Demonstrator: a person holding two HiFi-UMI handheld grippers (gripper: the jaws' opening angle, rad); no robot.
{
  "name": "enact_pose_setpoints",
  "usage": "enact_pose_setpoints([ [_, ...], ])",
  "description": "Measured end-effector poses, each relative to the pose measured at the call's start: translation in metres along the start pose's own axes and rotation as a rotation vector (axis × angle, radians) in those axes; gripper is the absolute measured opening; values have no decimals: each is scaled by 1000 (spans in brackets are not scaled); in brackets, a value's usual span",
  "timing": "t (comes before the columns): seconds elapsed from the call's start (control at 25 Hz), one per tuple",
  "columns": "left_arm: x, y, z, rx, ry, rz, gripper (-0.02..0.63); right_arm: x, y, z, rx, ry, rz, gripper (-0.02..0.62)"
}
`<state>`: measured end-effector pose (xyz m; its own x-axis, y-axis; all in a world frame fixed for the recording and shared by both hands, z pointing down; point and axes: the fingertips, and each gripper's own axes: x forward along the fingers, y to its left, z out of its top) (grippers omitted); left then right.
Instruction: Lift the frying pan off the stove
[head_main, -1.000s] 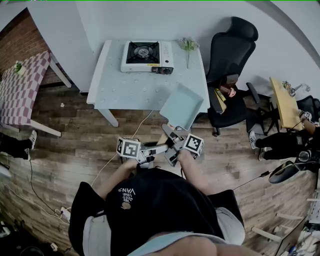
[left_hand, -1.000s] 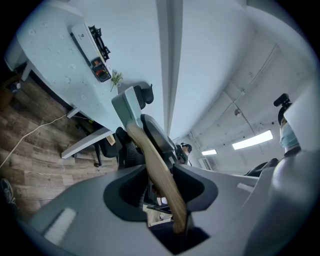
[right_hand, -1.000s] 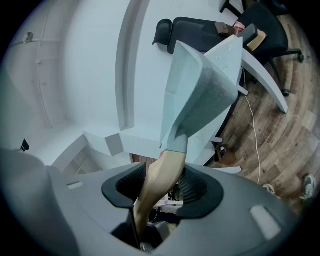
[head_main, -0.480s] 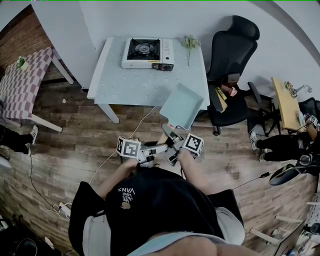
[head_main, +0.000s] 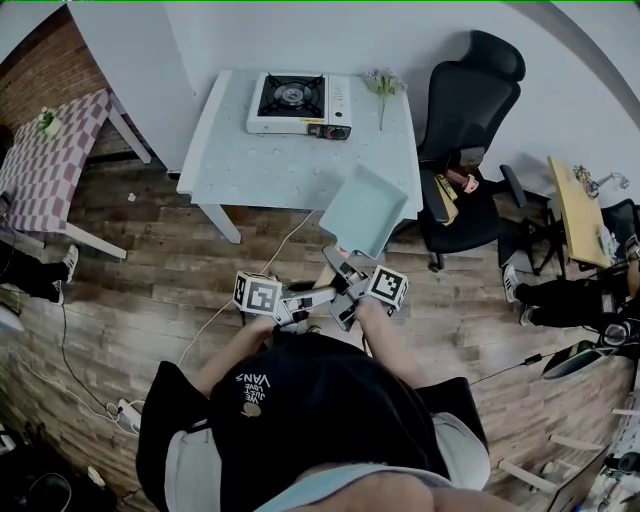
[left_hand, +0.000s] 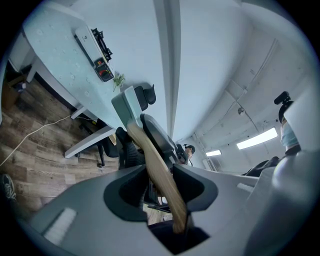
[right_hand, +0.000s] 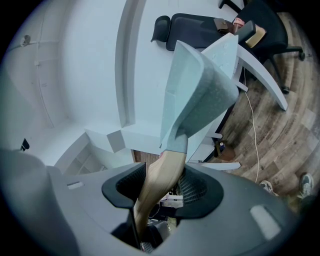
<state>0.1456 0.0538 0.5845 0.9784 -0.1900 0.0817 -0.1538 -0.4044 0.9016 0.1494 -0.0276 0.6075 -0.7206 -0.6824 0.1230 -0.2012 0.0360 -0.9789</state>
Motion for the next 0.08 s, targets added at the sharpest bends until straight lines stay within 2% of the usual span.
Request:
enact_pose_setpoints([
  [0.08,1,-1,0,1,3,1,153,1,2,1,-1,0,18,199],
])
